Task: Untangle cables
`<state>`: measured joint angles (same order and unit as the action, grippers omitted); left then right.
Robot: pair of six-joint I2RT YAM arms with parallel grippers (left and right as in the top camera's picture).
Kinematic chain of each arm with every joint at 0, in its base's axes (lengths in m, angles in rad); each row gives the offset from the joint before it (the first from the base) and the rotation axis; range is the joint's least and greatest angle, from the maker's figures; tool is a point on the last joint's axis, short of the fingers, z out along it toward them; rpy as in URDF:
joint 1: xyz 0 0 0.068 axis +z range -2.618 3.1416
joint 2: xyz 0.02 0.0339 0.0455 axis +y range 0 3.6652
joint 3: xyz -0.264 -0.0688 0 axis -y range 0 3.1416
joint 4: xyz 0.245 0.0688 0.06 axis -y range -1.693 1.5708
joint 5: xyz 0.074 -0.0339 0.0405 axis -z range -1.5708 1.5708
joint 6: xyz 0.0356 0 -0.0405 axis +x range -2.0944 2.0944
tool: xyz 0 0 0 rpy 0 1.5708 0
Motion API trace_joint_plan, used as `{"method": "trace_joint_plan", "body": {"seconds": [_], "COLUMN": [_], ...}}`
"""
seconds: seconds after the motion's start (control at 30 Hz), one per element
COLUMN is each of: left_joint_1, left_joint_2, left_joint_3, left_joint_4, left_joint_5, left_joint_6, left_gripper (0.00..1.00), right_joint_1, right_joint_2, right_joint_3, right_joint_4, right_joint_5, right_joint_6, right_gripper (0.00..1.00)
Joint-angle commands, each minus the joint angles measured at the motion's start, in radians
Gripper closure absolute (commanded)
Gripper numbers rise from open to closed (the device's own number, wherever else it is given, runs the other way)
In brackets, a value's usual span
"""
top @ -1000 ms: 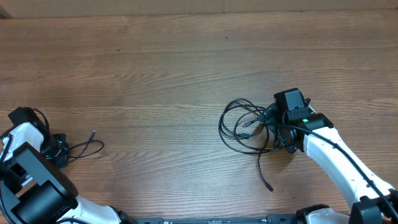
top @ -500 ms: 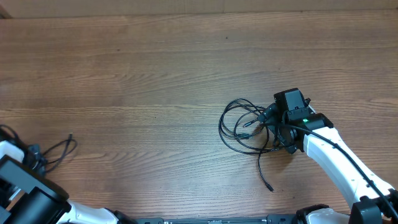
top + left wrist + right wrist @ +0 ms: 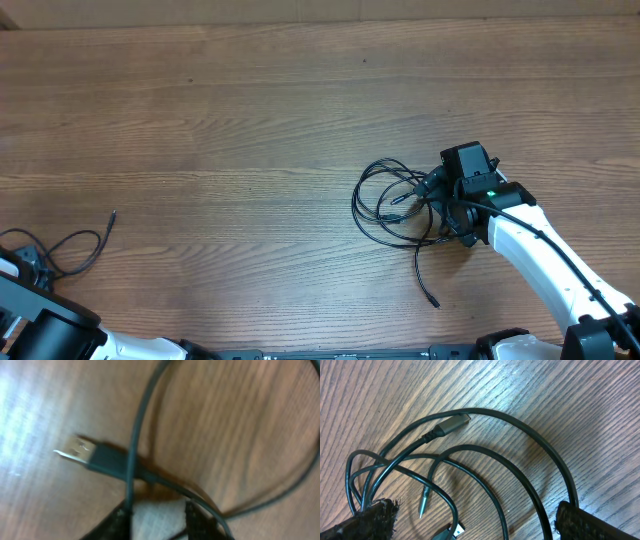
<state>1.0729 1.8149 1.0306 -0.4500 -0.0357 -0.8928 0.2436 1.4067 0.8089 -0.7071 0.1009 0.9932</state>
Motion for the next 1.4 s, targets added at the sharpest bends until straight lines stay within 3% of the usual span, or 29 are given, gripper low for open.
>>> {"method": "trace_joint_plan", "body": {"seconds": [0.0, 0.13, 0.27, 0.5, 0.67, 0.93, 1.37], "left_joint_1": [-0.014, -0.014, -0.014, -0.014, -0.022, -0.13, -0.679], "left_joint_2": [0.005, 0.001, -0.025, -0.137, -0.283, -0.43, -0.441], "left_joint_3": [0.002, 0.023, 0.07, 0.12, 0.12, 0.12, 0.12], "left_joint_4": [0.002, -0.017, -0.109, -0.24, -0.264, -0.35, -0.349], "left_joint_5": [0.158, 0.277, 0.31, 0.314, 0.401, 0.432, 0.472], "left_joint_6": [0.039, 0.049, 0.048, 0.04, 0.041, 0.041, 0.217], "left_gripper": [0.44, 0.27, 0.0, 0.0, 0.0, 0.0, 0.0], "right_joint_1": [-0.003, -0.003, -0.003, -0.003, -0.003, -0.003, -0.003], "right_joint_2": [0.001, 0.001, 0.001, 0.001, 0.001, 0.001, 0.001], "right_joint_3": [-0.003, -0.003, -0.003, -0.003, -0.003, -0.003, -0.003], "right_joint_4": [0.002, 0.002, 0.002, 0.002, 0.002, 0.002, 0.002], "right_joint_5": [0.003, 0.003, 0.003, 0.003, 0.003, 0.003, 0.003], "right_joint_6": [-0.007, -0.007, -0.007, -0.007, -0.007, -0.007, -0.007], "right_gripper": [0.0, 0.0, 0.0, 0.0, 0.0, 0.0, 0.0]}}
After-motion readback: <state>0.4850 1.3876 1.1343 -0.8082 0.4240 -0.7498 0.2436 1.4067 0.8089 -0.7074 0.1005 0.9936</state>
